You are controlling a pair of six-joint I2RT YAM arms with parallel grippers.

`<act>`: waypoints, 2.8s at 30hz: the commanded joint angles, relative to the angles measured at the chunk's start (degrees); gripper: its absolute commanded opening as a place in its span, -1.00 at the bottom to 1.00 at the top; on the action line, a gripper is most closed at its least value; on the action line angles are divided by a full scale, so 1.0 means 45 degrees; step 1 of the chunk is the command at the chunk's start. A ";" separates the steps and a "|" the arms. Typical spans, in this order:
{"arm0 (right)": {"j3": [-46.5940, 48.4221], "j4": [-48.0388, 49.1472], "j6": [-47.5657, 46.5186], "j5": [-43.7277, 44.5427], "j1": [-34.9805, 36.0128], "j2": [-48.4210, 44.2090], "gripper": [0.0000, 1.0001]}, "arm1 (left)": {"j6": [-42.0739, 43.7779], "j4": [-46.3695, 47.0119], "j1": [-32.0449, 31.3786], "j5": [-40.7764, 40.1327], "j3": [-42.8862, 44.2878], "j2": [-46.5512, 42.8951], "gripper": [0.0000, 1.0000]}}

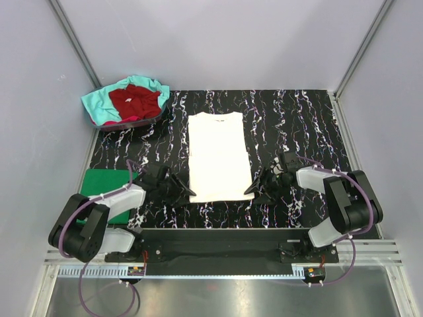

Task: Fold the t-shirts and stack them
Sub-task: Fold the tshirt

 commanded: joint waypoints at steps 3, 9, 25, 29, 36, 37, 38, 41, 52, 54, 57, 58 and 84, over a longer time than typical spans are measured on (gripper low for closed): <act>-0.0322 0.1116 0.0209 0.1085 -0.0039 0.0837 0.20 | 0.0252 -0.0617 -0.0011 -0.1296 0.0144 0.0548 -0.14; -0.0323 0.1488 0.0346 0.1338 -0.0039 0.1229 0.05 | 0.0292 -0.0422 -0.0011 -0.1316 0.0144 0.0842 -0.36; -0.0499 0.0531 -0.0064 0.2531 -0.0059 0.0818 0.12 | 0.0370 -0.0285 -0.0011 -0.1375 0.0105 0.1018 -0.18; -0.0362 0.0628 -0.0083 0.2550 -0.0059 0.1072 0.11 | 0.0370 -0.0071 -0.0011 -0.1219 0.0124 0.1232 -0.28; -0.0284 0.1019 -0.0200 0.2589 -0.0098 0.1814 -0.08 | 0.0779 0.0124 -0.0011 -0.1004 0.0358 0.1623 -0.85; -0.0265 0.1097 -0.0278 0.2647 -0.0098 0.1873 -0.21 | 0.0838 0.0106 -0.0011 -0.0984 0.0378 0.1623 -0.91; -0.0245 0.1117 -0.0376 0.2706 -0.0098 0.1893 -0.30 | 0.0916 0.0105 -0.0011 -0.0984 0.0378 0.1565 -1.00; -0.0303 0.1330 -0.0668 0.2688 -0.0098 0.2010 -0.77 | 0.1188 -0.0070 -0.0011 -0.0984 0.0417 0.1351 -1.00; -0.0771 0.0199 -0.1666 0.1381 0.0116 -0.0252 -1.00 | 0.3239 -0.2392 -0.0321 -0.1315 0.1296 -0.0639 -1.00; -0.0694 -0.0597 -0.1530 0.1417 0.0660 -0.1034 -1.00 | 0.3533 -0.3113 -0.0537 -0.1569 0.1335 -0.1460 -1.00; -0.0850 -0.1088 -0.0925 0.1358 0.1150 -0.2244 -1.00 | 0.3476 -0.3819 -0.0947 -0.1648 0.1141 -0.2534 -1.00; -0.0947 -0.1400 -0.0750 0.1339 0.1384 -0.2576 -1.00 | 0.3359 -0.3994 -0.1219 -0.1687 0.1082 -0.2827 -1.00; -0.1105 -0.8023 0.0014 0.0558 0.2988 -0.9728 -1.00 | -0.0684 -0.9289 -0.4444 -0.2469 0.0222 -1.0584 -1.00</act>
